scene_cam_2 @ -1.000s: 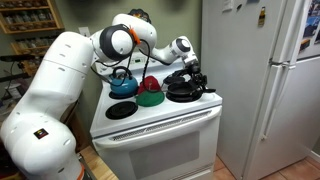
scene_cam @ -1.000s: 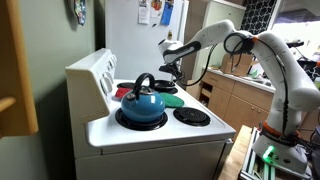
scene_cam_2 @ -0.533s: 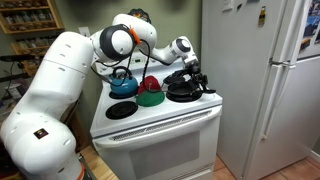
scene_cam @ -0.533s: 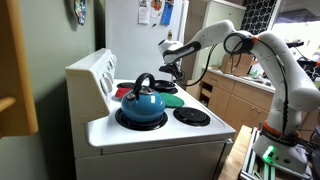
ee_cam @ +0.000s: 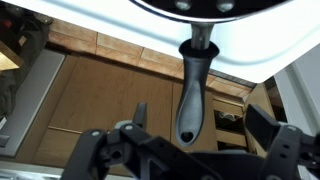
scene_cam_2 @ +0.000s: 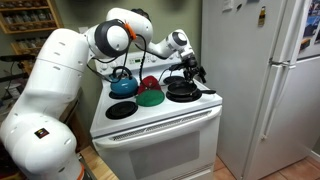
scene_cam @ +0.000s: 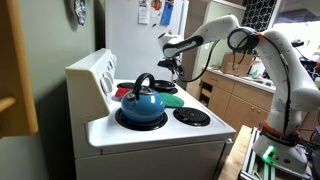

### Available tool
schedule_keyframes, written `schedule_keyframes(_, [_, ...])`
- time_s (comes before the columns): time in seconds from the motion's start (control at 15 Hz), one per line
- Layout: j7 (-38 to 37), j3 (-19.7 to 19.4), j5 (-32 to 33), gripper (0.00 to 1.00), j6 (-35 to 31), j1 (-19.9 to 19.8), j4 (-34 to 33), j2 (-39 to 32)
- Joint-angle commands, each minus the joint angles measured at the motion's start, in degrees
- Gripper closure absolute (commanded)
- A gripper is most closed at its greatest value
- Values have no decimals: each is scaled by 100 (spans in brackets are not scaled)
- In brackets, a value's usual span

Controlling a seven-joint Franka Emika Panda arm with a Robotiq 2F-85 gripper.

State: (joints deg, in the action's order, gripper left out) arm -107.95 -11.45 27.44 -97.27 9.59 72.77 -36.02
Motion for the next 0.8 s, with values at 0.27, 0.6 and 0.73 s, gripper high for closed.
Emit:
schedule_keyframes(0.27, [-335,609,-595,0,1700,346,-106,412])
schedule_keyframes(0.6, [-459,910,-843,0,2190,519,-259,318])
schedule_keyframes(0.73, [-543,997,-962,0,2299,620,-365,217])
